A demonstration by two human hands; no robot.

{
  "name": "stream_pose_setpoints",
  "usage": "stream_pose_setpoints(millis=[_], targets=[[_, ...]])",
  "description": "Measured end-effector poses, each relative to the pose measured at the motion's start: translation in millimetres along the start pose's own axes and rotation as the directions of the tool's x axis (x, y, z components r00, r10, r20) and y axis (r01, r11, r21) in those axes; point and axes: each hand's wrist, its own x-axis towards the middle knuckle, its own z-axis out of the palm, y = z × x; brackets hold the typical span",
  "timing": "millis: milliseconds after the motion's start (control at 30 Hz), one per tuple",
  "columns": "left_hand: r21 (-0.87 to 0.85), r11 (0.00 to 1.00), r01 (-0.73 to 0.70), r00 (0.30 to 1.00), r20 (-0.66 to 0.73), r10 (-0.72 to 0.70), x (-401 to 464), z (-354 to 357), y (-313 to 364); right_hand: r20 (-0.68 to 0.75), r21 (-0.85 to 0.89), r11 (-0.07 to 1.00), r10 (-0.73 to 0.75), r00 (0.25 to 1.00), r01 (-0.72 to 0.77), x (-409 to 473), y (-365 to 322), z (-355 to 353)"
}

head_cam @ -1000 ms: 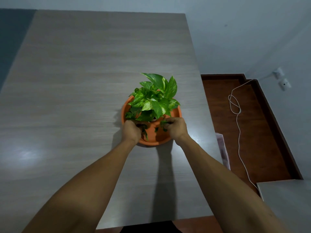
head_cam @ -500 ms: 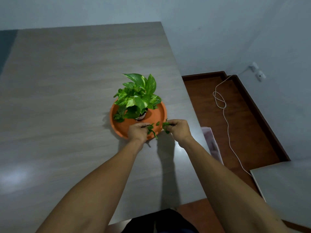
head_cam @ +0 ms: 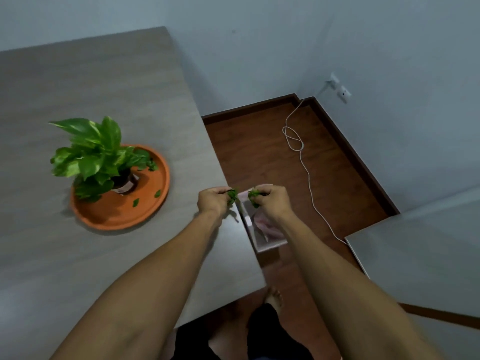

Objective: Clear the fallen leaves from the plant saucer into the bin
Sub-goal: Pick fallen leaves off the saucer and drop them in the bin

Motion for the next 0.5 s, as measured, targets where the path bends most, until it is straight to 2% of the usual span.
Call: stream_pose_setpoints(millis=[233,400,500], targets=[[-0.016,1.0,-0.011,0.999,-0.03,0.011,8,106,-15,0.061,-0.093,0.995,0.046,0.997,-0.04,49,52,-86],[0.031,0.997,0.066,0.997,-0.034,-0.065,29,148,-39,0.085,-0.063,0.994,0.094,0.992,-0.089,67,72,-109],[0.106,0.992,0.068,0.997,-0.046,-0.064,55,171,-65,0.091,-0.049,0.994,0.103,0.991,-0.098,86,91,-113]])
